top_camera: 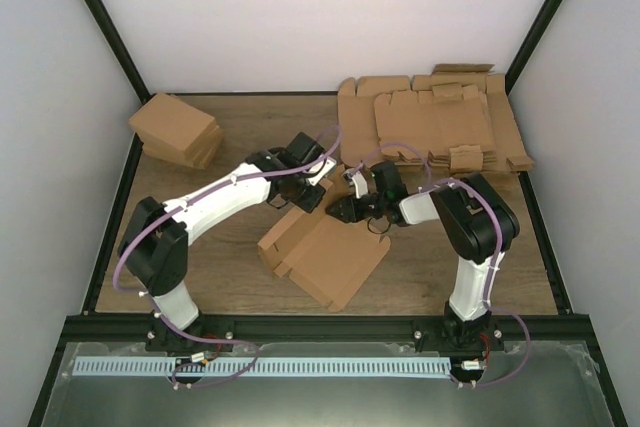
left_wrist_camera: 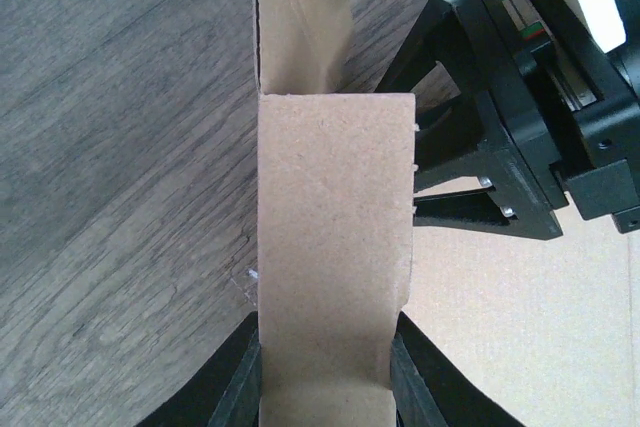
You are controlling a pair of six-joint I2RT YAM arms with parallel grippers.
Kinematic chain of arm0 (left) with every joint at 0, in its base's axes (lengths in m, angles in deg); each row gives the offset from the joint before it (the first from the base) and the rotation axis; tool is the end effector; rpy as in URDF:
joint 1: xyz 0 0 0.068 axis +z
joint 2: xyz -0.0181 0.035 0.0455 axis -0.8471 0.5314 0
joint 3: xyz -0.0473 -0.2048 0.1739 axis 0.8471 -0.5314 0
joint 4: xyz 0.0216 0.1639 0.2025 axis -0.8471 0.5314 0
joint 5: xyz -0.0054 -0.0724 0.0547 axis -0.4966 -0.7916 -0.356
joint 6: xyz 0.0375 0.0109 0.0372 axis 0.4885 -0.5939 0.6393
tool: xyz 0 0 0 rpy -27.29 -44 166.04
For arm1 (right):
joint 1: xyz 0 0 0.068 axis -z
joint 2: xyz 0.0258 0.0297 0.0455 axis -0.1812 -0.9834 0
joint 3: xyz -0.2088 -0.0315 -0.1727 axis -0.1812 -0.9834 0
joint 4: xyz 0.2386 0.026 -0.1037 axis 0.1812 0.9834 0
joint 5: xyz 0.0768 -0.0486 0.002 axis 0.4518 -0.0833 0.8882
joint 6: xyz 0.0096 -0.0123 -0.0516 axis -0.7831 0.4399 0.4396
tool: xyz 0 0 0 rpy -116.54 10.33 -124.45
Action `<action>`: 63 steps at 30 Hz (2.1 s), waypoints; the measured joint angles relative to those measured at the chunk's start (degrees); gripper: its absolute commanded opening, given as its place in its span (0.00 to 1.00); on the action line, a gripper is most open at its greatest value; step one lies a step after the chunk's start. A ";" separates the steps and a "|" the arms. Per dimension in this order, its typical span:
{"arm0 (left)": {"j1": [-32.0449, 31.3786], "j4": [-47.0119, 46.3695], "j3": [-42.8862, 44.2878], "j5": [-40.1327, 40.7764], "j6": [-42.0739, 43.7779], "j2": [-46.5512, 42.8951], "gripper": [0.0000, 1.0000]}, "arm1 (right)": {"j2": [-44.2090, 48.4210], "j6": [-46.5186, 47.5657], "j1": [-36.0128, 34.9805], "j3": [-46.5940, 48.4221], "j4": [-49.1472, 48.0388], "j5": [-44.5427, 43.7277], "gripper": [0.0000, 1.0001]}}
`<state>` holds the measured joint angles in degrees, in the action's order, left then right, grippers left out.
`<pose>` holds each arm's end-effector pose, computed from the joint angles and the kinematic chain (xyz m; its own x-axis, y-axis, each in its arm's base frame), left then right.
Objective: Fold the paper box
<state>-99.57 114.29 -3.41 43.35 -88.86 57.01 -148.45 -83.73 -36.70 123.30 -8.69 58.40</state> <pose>0.2648 -0.2385 0.2457 -0.6828 0.5835 -0.4396 0.6714 0.7385 -0.0626 0.2913 0.1700 0.1039 -0.7843 -0.1878 -0.5913 -0.5902 0.5199 0.6176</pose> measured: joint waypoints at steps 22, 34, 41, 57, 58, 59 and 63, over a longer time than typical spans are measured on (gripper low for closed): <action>-3.65 0.70 0.00 4.92 1.49 0.02 0.22 | 3.06 1.18 -1.73 -6.80 -3.28 0.83 0.24; -3.93 0.63 0.00 6.23 2.29 0.02 0.22 | 11.26 -1.97 -2.67 -11.26 -2.08 -5.68 0.35; -4.07 0.94 0.02 7.48 3.52 0.02 0.23 | 23.45 1.29 1.25 -13.25 -3.08 -8.66 0.53; -4.22 1.44 0.13 7.98 5.99 -0.02 0.23 | 9.55 21.05 8.09 3.78 2.51 3.34 0.43; -4.24 1.49 0.13 8.07 5.99 -0.02 0.23 | 8.11 22.12 8.13 5.90 4.07 4.26 0.36; -4.31 1.49 0.13 8.44 5.95 -0.02 0.23 | 6.75 23.02 8.15 7.98 5.88 5.42 0.28; -4.24 1.75 0.15 10.32 5.51 -0.02 0.23 | 5.75 25.97 8.13 10.62 10.36 7.56 0.16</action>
<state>-103.81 116.04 -3.26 53.67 -83.35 56.98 -142.70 -57.77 -28.57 133.92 1.67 65.96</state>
